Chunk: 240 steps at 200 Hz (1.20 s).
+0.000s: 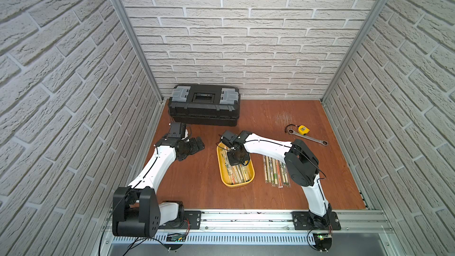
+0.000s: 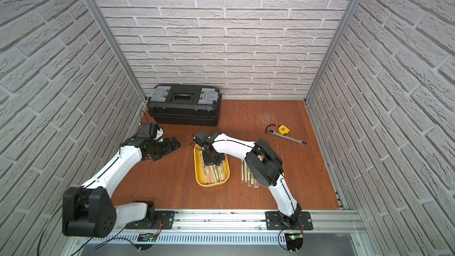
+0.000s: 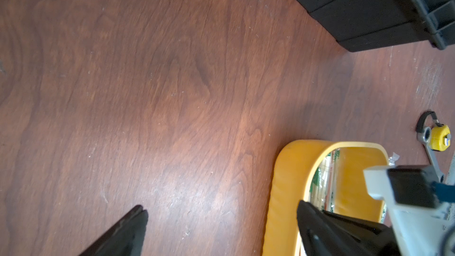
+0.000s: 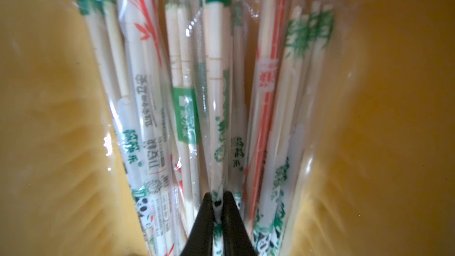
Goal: Take the paired disposable chopsticks out of the storage box
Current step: Pick up the paired disposable chopsticks from the storage box, then place the paired disposable chopsticks at the center of the board.
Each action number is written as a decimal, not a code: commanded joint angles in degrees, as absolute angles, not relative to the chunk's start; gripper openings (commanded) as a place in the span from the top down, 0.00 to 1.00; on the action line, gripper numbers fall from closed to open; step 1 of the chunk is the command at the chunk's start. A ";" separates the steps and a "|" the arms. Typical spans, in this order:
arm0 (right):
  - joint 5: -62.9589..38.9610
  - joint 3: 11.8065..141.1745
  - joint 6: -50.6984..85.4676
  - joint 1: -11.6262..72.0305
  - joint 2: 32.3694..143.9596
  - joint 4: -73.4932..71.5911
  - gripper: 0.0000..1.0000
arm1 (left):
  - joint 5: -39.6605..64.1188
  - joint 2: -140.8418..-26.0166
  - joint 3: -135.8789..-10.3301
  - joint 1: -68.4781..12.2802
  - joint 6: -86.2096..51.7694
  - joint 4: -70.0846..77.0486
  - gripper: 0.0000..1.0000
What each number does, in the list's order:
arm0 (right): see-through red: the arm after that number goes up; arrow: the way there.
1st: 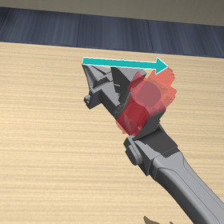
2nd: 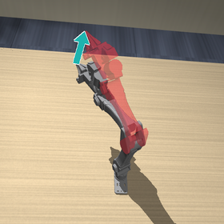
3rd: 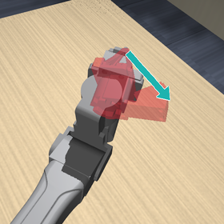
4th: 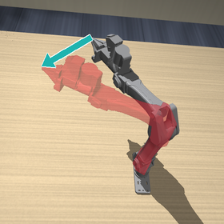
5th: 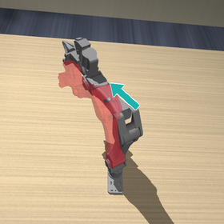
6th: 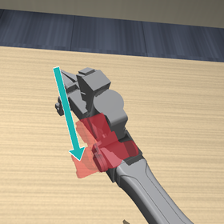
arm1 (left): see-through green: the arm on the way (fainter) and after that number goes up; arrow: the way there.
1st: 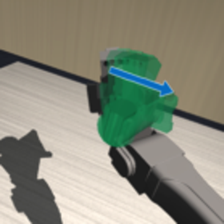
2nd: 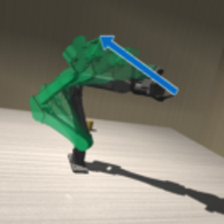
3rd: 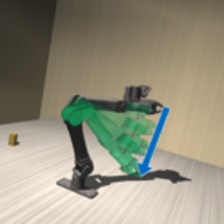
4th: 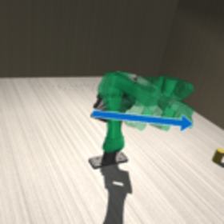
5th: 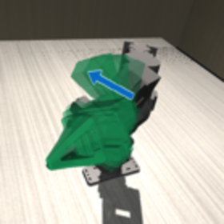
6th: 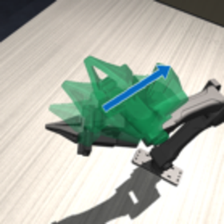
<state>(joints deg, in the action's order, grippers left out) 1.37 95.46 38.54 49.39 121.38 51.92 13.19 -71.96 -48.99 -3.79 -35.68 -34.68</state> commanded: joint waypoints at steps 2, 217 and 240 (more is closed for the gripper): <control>0.38 95.88 38.68 49.50 116.57 51.42 0.91 | 13.62 -71.98 -48.12 -3.39 -35.72 -33.31 0.02; 10.40 81.51 41.80 39.93 98.09 52.12 0.91 | 14.66 -70.48 -48.75 -3.86 -36.11 -34.28 0.02; 11.60 78.50 42.36 39.77 99.05 51.97 0.91 | 14.50 -70.12 -48.64 -4.22 -36.56 -34.08 0.02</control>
